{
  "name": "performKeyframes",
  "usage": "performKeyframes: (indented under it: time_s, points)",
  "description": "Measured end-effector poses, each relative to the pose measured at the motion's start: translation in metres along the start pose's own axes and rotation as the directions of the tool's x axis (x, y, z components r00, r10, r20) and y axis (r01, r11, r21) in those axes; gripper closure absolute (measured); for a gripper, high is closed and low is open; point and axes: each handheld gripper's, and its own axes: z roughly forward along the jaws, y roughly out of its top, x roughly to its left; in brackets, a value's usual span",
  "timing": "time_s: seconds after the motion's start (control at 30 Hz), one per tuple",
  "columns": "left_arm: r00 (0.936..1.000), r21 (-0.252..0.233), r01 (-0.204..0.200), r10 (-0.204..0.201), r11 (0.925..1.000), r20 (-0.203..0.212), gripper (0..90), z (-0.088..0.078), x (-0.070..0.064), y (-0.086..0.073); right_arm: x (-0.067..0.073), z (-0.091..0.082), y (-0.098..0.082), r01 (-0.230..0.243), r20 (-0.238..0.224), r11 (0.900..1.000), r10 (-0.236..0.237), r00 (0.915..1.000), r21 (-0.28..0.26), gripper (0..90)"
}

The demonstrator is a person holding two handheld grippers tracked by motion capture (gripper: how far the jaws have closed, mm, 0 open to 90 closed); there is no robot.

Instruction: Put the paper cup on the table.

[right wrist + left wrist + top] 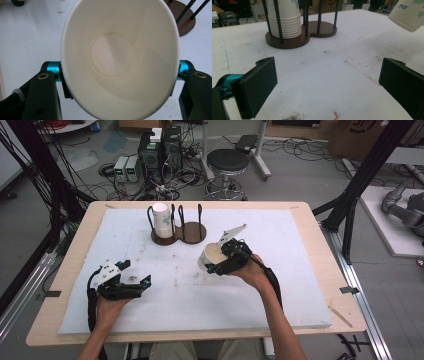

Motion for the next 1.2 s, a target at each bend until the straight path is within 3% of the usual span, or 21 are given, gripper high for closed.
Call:
performKeyframes:
  time_s: [0.53, 0.67, 0.83, 0.9, 1.07, 1.13, 1.17, 1.2]
  points:
    - [1.0, -0.008, 0.002, -0.002, 1.0, -0.007, 1.8, -0.001, 0.0, -0.001, -0.003, 0.006, 0.003, -0.009, 0.021, 1.0, 0.008, 0.9997, 0.021, 33.2]
    - [1.0, -0.008, 0.0, 0.0, 1.0, -0.006, 1.8, -0.001, 0.0, -0.001, -0.002, 0.02, 0.011, 0.001, 0.052, 0.996, -0.006, 0.9986, 0.093, 33.2]
    - [1.0, -0.009, -0.005, 0.005, 0.9999, -0.002, 1.8, -0.001, 0.0, -0.001, -0.002, 0.032, 0.016, 0.005, 0.056, 0.99, -0.013, 0.9983, 0.139, 33.2]
    - [1.0, -0.01, -0.006, 0.006, 0.9999, -0.002, 1.8, -0.001, 0.0, -0.001, -0.003, 0.038, 0.019, -0.005, 0.059, 0.984, -0.006, 0.9983, 0.18, 33.2]
    - [0.9999, -0.007, -0.011, 0.011, 0.9999, -0.001, 1.8, -0.001, -0.001, 0.0, -0.004, 0.043, 0.023, -0.007, 0.063, 0.975, -0.007, 0.998, 0.222, 33.2]
    - [0.9999, -0.009, -0.011, 0.011, 0.9999, 0.0, 1.8, -0.001, -0.001, 0.0, -0.005, 0.046, 0.024, -0.005, 0.069, 0.969, -0.012, 0.9975, 0.245, 33.2]
    - [0.9999, -0.009, -0.011, 0.011, 0.9999, -0.001, 1.8, -0.001, -0.001, 0.0, -0.005, 0.05, 0.024, 0.0, 0.076, 0.961, -0.022, 0.9968, 0.275, 33.2]
    - [1.0, -0.01, -0.006, 0.006, 0.9999, -0.002, 1.8, -0.001, -0.001, -0.001, -0.005, 0.05, 0.024, 0.0, 0.076, 0.961, -0.022, 0.9968, 0.275, 33.2]
